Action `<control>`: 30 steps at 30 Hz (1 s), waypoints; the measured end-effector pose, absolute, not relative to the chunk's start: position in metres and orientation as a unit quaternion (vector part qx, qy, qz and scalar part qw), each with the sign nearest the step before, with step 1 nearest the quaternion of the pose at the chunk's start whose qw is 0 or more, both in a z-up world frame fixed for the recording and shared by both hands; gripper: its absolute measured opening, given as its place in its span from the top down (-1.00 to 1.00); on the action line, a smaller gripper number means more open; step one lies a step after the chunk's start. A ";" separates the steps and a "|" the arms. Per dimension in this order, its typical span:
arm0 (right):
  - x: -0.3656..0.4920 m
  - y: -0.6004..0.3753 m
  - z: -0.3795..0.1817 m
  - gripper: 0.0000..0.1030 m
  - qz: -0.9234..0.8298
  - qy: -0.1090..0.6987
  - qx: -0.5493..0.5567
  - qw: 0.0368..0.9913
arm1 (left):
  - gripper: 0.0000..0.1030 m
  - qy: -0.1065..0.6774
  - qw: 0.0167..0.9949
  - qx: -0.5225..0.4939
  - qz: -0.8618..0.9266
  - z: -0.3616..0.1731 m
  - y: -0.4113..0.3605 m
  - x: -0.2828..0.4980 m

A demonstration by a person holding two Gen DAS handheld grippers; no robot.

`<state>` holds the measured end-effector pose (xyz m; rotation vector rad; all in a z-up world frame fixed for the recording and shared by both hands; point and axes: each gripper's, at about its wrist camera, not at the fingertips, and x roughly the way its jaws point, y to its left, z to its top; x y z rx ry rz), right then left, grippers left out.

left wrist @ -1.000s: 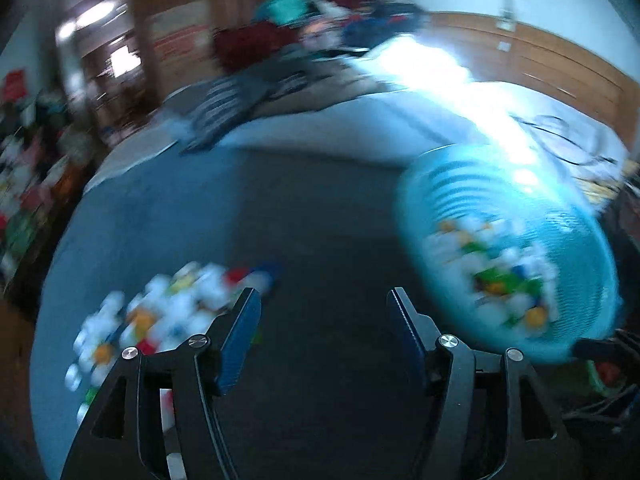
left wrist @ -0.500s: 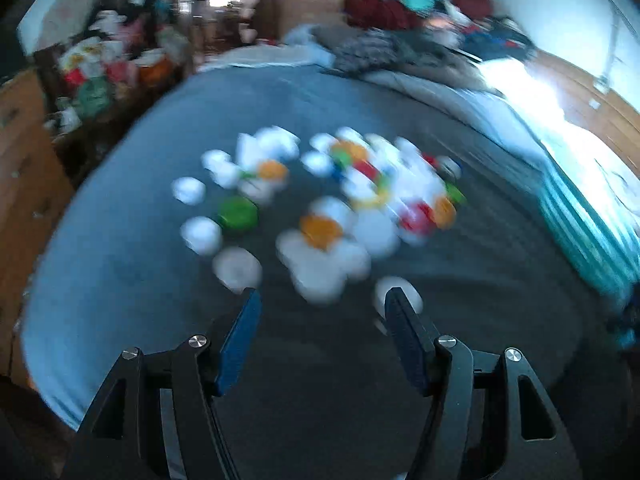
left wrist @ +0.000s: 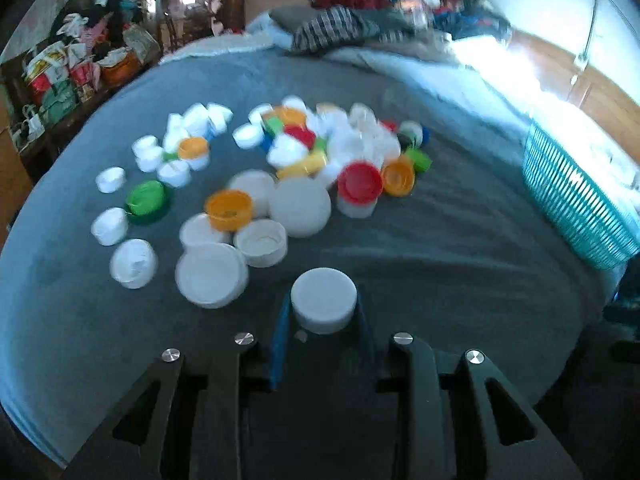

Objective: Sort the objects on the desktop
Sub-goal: 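Grasp a white cap with the right tool while the left tool holds its cap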

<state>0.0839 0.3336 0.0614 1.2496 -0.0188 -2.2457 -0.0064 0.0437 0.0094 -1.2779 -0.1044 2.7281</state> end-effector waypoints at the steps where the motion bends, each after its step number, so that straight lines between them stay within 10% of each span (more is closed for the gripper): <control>1: 0.085 0.331 0.061 -0.29 -0.838 -0.002 0.467 0.281 | 0.49 -0.042 0.061 -0.415 0.907 0.015 0.037 -0.001; 30: 0.024 0.021 0.058 -0.29 -0.780 0.215 0.428 0.403 | 0.49 -0.169 -0.035 -0.381 0.908 0.010 -0.122 0.068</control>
